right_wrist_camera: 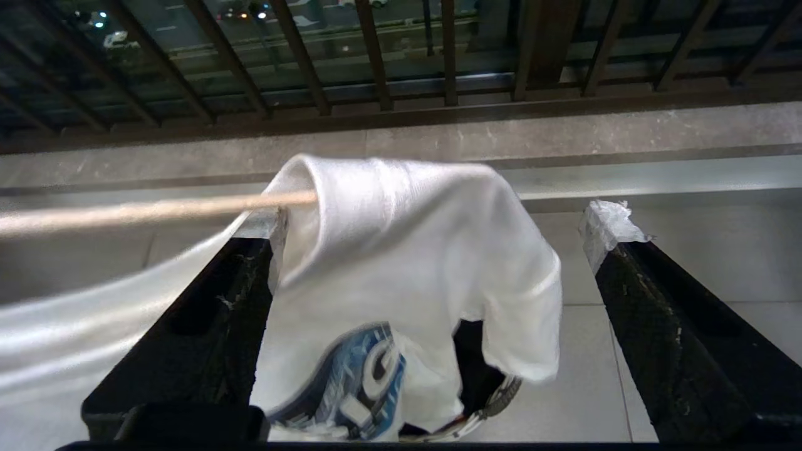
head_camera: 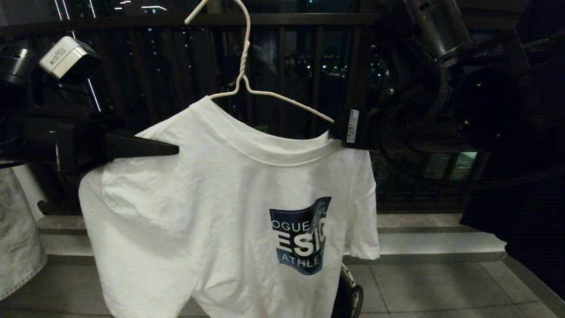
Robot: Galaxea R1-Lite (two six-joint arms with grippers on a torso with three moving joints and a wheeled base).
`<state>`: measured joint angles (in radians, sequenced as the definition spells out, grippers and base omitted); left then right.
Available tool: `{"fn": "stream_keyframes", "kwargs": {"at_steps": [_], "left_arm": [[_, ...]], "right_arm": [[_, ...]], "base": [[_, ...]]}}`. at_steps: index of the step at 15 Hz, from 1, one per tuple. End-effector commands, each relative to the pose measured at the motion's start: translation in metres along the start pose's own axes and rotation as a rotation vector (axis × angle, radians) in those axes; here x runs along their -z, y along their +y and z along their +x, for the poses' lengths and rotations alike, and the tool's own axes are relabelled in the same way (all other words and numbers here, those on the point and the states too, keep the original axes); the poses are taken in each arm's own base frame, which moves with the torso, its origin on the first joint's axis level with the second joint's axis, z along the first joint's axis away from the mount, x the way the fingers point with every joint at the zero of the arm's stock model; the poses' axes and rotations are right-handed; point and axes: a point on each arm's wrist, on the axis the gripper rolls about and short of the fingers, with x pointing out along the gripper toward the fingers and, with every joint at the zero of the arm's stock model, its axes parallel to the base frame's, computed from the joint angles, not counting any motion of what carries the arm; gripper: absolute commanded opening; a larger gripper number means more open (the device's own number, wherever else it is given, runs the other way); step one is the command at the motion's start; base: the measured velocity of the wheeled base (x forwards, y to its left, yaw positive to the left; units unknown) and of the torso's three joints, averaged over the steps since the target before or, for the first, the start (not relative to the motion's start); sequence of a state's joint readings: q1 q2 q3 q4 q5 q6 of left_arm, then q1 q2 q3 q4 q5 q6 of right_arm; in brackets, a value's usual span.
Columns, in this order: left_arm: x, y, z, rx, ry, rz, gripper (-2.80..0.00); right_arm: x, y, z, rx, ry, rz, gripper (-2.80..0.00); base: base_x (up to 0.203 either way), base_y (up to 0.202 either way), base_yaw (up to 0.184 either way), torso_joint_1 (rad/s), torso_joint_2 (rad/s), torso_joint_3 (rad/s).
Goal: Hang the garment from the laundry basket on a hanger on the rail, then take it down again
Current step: Hang the clothes on the clothes rack
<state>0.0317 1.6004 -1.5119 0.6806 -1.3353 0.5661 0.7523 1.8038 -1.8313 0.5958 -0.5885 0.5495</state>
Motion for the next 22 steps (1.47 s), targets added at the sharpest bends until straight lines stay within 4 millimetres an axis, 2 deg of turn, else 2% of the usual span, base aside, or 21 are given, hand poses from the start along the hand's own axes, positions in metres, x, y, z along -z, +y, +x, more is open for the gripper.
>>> {"fn": "stream_keyframes", "kwargs": {"at_steps": [1,8,9,19,22], "left_arm": [[0.000,-0.001,-0.001,0.005,-0.005,0.002,-2.80],[0.000,-0.001,-0.003,-0.004,-0.007,0.002,-2.80],[-0.001,-0.001,-0.004,-0.008,-0.008,0.002,-2.80],[0.001,0.004,-0.003,-0.007,-0.006,-0.006,-2.80],[0.003,0.011,-0.001,-0.002,-0.003,-0.020,-2.80]], "right_arm": [[-0.001,0.007,0.009,0.014,0.004,-0.004,0.00],[0.002,0.008,0.017,0.067,0.020,-0.029,0.00],[0.002,0.008,0.017,0.070,0.020,-0.030,-2.80],[0.000,0.009,0.015,0.065,0.010,-0.049,-2.80],[-0.002,0.009,0.013,0.060,0.003,-0.066,-2.80]], "base": [[0.000,0.000,0.000,0.000,0.00,0.000],[0.000,0.000,0.000,0.000,0.00,0.000],[0.000,0.000,0.000,0.000,0.00,0.000],[0.000,0.000,0.000,0.000,0.00,0.000],[0.000,0.000,0.000,0.000,0.00,0.000]]}}
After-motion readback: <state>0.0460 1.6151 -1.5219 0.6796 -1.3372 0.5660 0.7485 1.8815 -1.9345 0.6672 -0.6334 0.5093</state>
